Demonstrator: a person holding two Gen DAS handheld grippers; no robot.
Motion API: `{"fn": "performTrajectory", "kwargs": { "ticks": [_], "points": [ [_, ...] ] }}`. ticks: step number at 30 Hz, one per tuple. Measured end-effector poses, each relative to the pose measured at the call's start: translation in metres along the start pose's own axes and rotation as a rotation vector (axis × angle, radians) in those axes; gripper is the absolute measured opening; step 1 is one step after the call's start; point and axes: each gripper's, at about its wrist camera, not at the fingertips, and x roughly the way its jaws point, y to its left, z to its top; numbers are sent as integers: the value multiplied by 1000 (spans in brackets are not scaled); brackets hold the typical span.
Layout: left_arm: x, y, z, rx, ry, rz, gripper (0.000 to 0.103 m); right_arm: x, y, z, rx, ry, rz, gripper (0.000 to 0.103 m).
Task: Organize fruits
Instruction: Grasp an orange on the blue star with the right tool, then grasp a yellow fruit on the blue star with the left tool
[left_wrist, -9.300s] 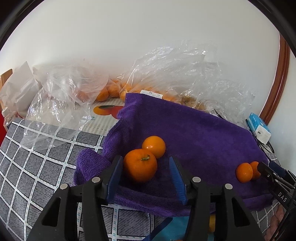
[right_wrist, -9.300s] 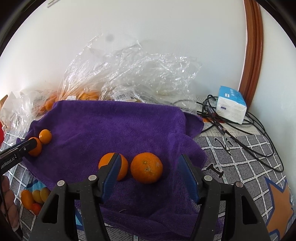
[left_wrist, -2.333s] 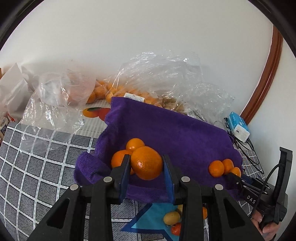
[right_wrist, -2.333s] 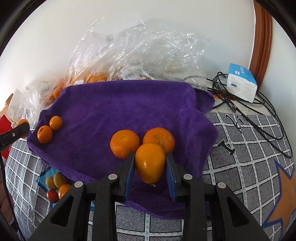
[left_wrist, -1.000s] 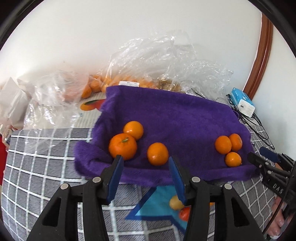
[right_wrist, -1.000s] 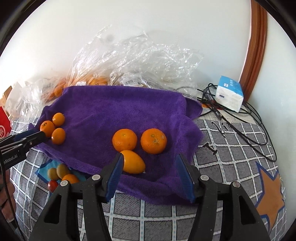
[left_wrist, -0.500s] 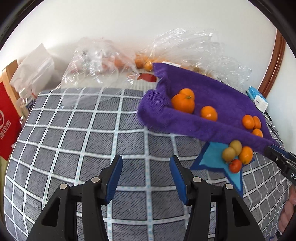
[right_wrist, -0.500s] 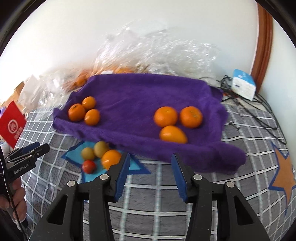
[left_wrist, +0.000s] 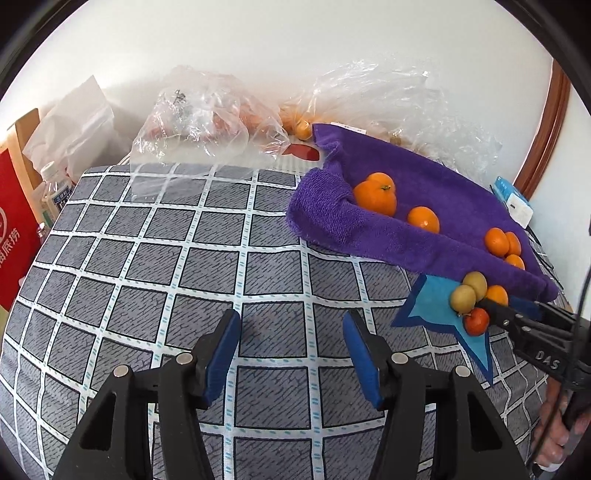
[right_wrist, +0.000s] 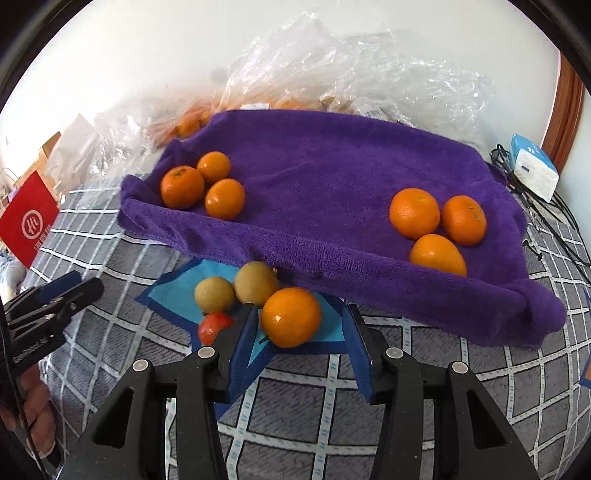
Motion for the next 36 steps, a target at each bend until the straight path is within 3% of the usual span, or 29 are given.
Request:
{"fn": "performTrajectory", "kwargs": {
  "ticks": [2,3,4,13,20,26,31,36],
  "points": [
    [-1,2,0,-13,-3,-3,55,4,1,0,-5,-3,-12,44],
    [0,2,0,-16,-2,-4,55,1,0,-1,-6,-19,-8,35],
    [0,2,0,-16,-1,-3,55,0,-1,-2,-6,-18,4,33],
    [3,-2,0,2,10,3,62,-29,-24,-20,-14,-72,-60,33],
    [5,3,1,-16,13,6,64,-38,-63,-35,42,-55,-87,33],
    [4,-6,-1,6,26,85,63,-42,-90,-43,79,-52,-101,33],
    [2,-28,4,0,46,-17,63,-44,-101,-47,72,-82,-135,33],
    [4,-73,15,98,24,-86,63,-40,-106,-52,93,-82,-117,33]
  ]
}}
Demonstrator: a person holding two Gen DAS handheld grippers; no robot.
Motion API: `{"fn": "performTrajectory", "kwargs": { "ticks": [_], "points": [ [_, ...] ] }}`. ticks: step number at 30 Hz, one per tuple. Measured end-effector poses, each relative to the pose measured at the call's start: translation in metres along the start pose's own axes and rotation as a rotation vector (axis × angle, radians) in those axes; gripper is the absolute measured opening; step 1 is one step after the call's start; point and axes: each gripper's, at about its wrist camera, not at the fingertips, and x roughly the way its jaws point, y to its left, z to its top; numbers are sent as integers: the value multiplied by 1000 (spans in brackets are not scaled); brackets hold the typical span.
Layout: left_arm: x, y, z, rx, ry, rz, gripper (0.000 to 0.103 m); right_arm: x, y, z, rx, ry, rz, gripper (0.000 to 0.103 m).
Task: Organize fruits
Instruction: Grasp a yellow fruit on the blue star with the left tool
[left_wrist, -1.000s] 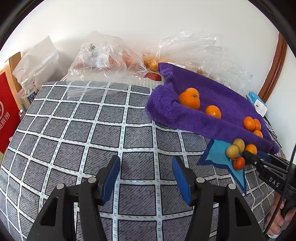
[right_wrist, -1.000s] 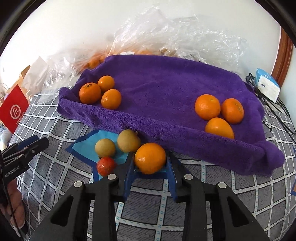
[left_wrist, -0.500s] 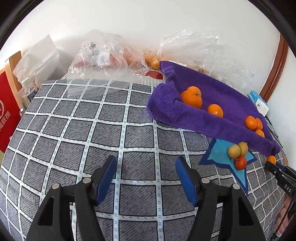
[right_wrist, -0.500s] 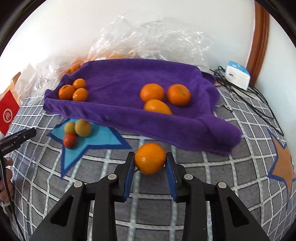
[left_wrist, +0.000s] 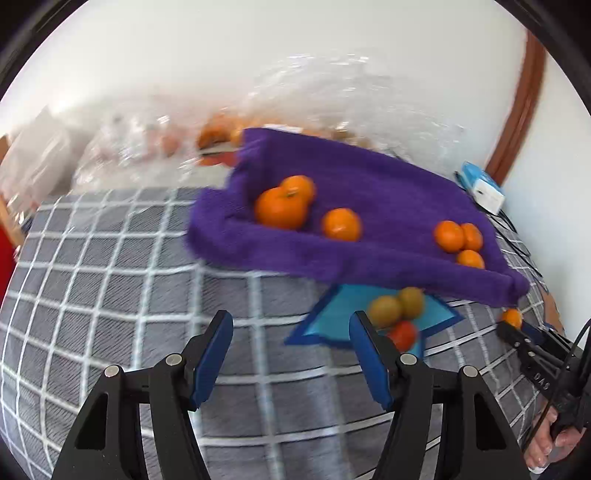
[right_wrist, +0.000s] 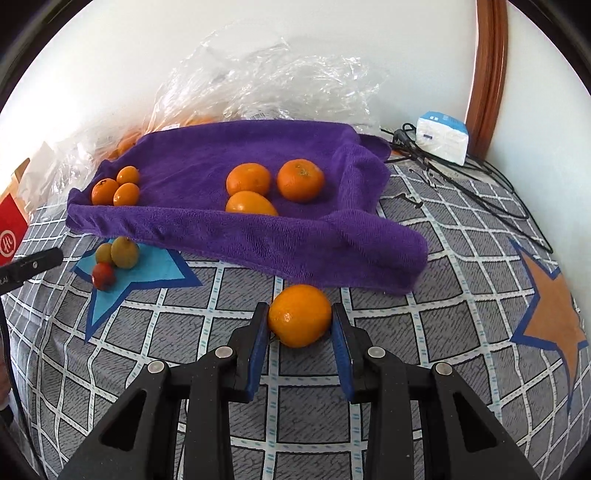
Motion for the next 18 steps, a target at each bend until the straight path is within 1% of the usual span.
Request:
{"fn": "performTrajectory", "kwargs": {
  "ticks": [2,4,6,8,11,14,15,16,17,18],
  "points": [
    [6,-17,4,46,5,-27,63,-3,0,-1,-8,-22,-4,33],
    [11,-30,4,78,6,-28,62,-3,0,-2,-15,-26,-5,33],
    [16,-38,4,100,12,-20,60,-3,-1,-3,-7,-24,-5,33],
    [22,-39,4,80,25,-29,48,-4,-4,-3,10,-26,-2,33],
    [31,-35,9,26,52,-80,42,-4,-5,-3,17,-26,1,33],
    [37,-36,8,13,82,-138,36,-3,-3,-3,7,-20,-1,33],
    [38,-37,7,20,81,-139,34,-2,-2,-2,3,-18,-1,33],
    [39,-39,6,29,72,-133,30,-2,0,-2,-2,-16,-3,33],
    [39,-42,6,37,68,-132,23,-2,0,-2,-5,-14,-4,33],
    [41,-43,6,42,69,-132,23,-1,1,-2,-7,-13,-4,33]
  ]
}}
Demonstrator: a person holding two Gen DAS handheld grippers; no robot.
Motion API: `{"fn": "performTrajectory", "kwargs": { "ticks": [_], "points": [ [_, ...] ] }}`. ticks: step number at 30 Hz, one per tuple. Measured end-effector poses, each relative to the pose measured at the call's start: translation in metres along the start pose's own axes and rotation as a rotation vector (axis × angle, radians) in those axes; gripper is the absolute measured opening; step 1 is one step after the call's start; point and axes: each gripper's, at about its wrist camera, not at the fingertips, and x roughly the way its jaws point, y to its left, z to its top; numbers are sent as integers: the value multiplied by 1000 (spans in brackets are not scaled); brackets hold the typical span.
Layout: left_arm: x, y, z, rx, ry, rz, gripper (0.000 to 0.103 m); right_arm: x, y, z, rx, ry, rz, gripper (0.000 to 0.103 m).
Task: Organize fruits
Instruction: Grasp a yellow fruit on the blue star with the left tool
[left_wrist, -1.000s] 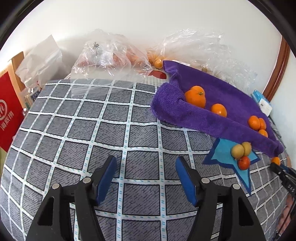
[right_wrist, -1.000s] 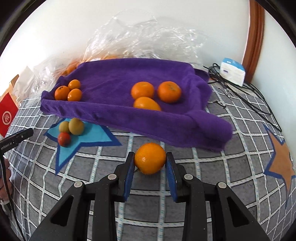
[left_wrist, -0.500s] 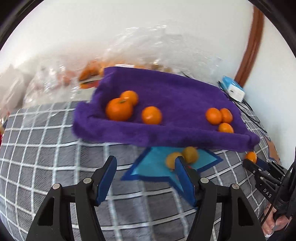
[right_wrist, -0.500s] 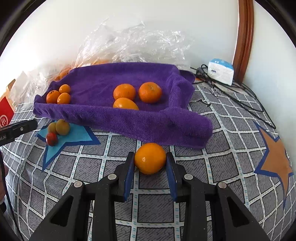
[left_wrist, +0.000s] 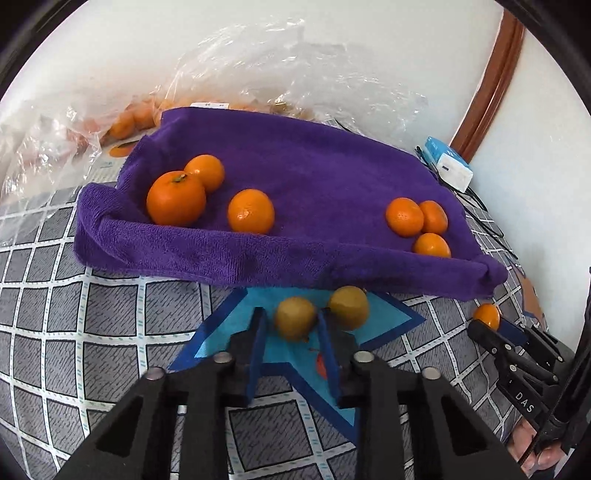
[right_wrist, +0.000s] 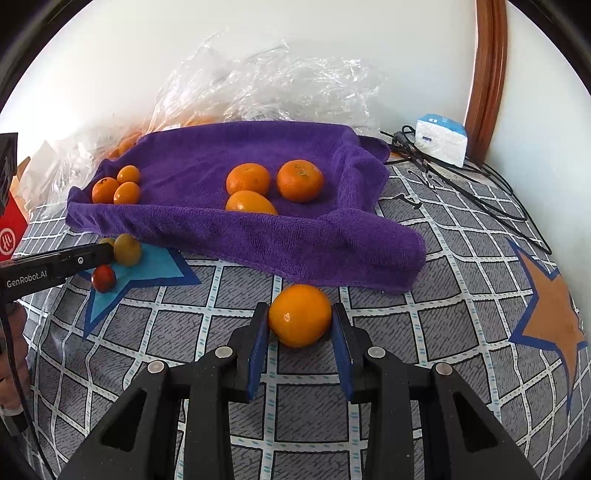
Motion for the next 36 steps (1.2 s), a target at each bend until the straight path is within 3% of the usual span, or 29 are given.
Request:
{"fn": "performTrajectory", "kwargs": {
  "ticks": [4,11,16,23,36],
  "points": [
    [-10,5,-1,-3,-22,23,23,0,0,0,3,1,1,33],
    [-30,36,-13,-5,-37,150,23,1,-1,0,7,4,-4,33],
    [-25,44,-10,-21,-20,135,23,3,0,0,4,13,-6,33],
    [-15,43,-8,-37,-64,150,23,3,-2,1,12,13,1,33],
    [-22,60,-17,-112,-89,95,23,3,-3,1,23,11,15,33]
  ]
}}
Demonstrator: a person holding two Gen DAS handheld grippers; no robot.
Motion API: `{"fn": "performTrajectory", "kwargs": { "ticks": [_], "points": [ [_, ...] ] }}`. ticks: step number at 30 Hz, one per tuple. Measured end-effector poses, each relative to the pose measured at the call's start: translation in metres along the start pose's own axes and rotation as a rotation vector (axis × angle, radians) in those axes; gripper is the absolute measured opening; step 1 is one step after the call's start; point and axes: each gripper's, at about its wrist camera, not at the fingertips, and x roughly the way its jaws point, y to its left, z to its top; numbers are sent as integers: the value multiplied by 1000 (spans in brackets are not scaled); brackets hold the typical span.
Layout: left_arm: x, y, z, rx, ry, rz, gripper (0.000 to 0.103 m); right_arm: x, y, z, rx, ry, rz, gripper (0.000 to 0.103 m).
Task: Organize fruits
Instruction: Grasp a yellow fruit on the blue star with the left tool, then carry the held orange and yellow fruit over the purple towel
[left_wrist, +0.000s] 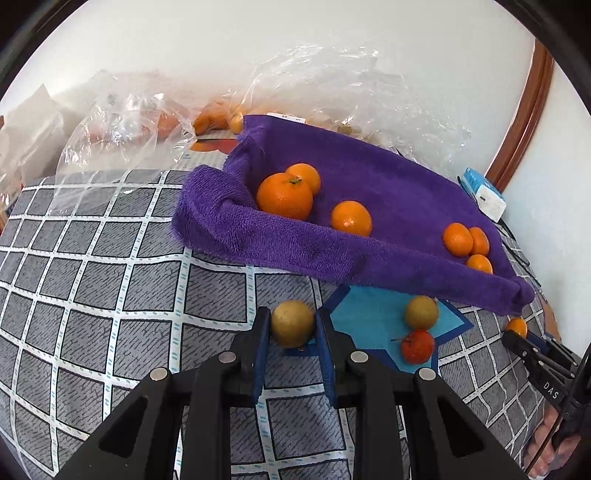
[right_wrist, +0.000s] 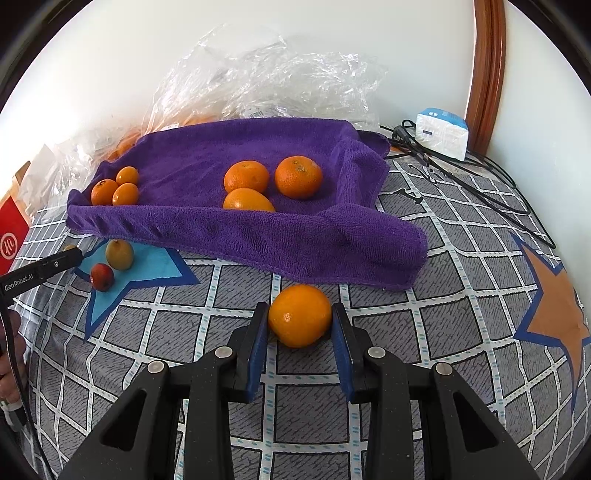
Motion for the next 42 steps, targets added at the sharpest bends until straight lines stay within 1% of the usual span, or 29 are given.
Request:
{"fn": "performTrajectory", "kwargs": {
  "ticks": [4,10,14,21,25,27,29,31,34,35,38,42],
  "points": [
    [-4,1,-1,3,-19,2,23,0,0,0,1,-2,0,33],
    [-17,0,-3,7,-79,-1,23,0,-2,0,14,-8,-10,33],
    [-20,2,-4,4,-80,-22,23,0,-4,0,27,-6,-11,33],
    [-26,2,-5,3,-109,-52,23,1,0,0,15,-4,-22,33],
    [-27,5,-4,-15,-110,-53,23,0,-5,1,32,-10,3,33],
    [-27,5,-4,-17,-111,-36,23,-1,-7,1,44,-13,9,33],
    [-26,5,-3,-14,-90,-10,23,-1,-10,3,55,-4,27,33],
    [-28,2,0,-4,-69,-7,23,-1,-14,5,75,14,48,33],
    [-39,-3,12,26,-77,17,23,-7,-17,17,100,7,89,33],
    [-42,-4,17,29,-85,22,23,-10,-16,23,96,-2,89,33],
    [-49,-7,39,19,-91,24,23,-14,-9,52,53,-29,53,33],
    [-50,-16,69,41,-92,55,23,-12,-2,88,15,-62,47,33]
  ]
}}
